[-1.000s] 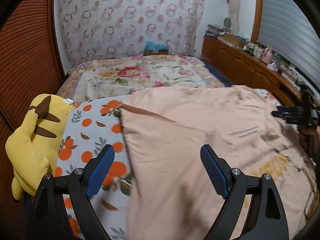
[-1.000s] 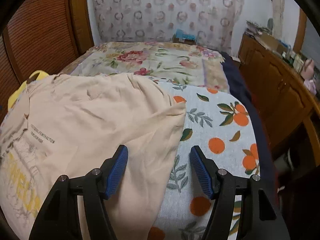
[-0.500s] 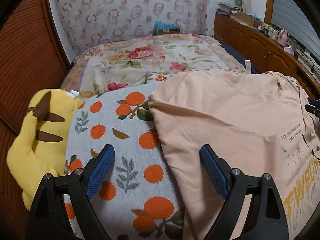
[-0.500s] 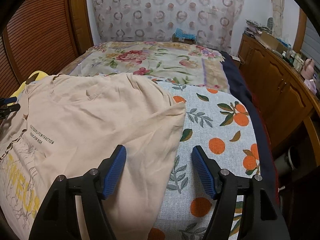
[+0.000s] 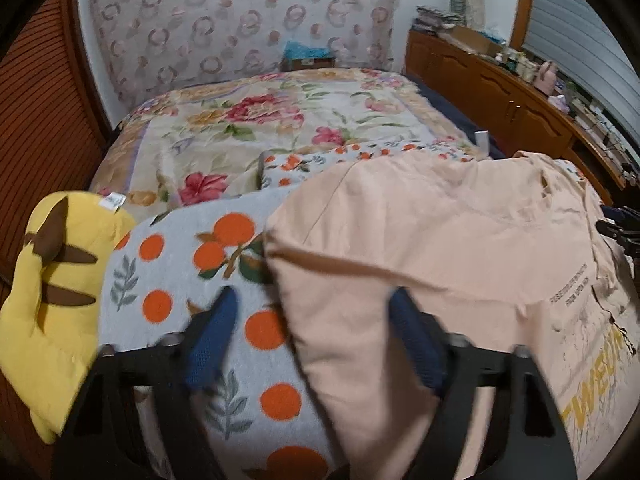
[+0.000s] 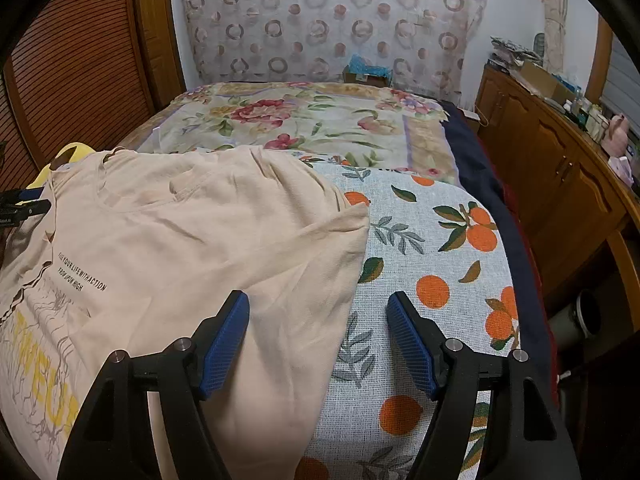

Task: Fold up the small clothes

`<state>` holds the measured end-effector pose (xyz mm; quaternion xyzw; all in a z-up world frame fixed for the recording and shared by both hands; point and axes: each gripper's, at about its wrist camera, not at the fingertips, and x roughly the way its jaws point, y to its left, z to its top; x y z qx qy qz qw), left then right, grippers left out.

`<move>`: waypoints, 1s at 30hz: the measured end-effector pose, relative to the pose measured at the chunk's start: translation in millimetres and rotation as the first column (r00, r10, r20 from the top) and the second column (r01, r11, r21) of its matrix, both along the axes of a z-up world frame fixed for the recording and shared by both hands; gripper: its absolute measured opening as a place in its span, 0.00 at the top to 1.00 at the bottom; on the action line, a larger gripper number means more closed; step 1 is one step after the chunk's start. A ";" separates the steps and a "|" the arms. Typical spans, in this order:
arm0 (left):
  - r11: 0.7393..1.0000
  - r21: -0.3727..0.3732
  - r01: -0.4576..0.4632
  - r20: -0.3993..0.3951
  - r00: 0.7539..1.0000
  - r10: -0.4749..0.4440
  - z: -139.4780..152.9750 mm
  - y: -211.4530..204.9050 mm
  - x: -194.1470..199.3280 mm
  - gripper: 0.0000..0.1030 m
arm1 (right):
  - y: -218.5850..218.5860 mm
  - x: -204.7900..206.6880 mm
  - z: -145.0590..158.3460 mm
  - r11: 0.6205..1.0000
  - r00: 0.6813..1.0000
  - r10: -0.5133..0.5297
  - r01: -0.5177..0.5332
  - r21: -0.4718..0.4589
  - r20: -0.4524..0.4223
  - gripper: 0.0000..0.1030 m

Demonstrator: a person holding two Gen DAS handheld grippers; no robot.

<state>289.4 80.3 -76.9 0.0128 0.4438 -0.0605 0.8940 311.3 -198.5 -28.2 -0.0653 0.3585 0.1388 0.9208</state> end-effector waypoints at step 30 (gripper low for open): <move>0.990 -0.045 0.131 0.203 0.972 -0.119 96.4 -32.2 -133.3 0.94 | -3.7 -62.7 63.0 0.993 0.974 0.111 -0.114 0.005 0.199 0.94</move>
